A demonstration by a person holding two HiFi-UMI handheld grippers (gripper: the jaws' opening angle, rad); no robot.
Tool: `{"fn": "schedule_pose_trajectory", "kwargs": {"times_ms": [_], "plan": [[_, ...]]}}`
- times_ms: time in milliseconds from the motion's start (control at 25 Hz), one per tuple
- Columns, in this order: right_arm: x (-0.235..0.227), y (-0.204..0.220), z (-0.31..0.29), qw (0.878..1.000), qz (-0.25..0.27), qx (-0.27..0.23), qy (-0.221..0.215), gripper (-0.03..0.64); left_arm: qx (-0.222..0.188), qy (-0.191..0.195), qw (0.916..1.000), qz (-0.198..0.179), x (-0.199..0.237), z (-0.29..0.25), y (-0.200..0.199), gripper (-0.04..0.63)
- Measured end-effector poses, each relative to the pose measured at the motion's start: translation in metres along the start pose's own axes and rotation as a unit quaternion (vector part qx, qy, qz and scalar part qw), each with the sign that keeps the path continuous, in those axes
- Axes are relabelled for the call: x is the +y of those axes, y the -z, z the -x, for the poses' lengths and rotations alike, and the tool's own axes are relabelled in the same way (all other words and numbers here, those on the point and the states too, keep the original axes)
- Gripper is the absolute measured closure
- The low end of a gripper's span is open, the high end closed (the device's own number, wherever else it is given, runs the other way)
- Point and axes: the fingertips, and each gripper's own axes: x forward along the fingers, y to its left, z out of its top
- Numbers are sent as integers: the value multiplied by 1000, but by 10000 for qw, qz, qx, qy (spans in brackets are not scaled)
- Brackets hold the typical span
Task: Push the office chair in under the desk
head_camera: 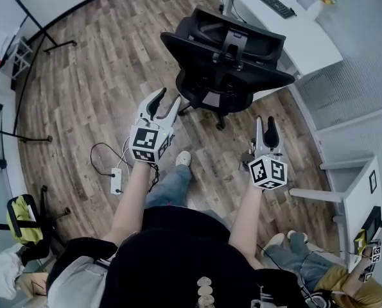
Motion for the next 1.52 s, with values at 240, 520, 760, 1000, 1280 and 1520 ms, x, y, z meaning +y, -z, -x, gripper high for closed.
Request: {"fn": "schedule_pose_trajectory", "kwargs": {"times_ms": [240,520,760,1000,1280,1520], "plan": [[-5,-11,-48,10000,59,-49,45,436,-24,221,9997,-126,16,-50,-16,428],[-8,-30,-94,9998,84,-187,63,436,-178,468,9985,-225,27,-98,-41,428],[-15,-40,-129,9995,118,-279,107,436,-256,638,9971,-313,37,-133,-55,428],[-24,-50,-153,9989,336,-289,140,436,-285,760,9955,-489,39,-165,-67,428],[-40,-60,-166,9989,405,-248,15,436,-229,692,9954,-623,29,-179,-66,428],[-51,-55,-170,9992,355,-156,-91,436,-173,603,9950,-776,24,-186,-62,428]]}}
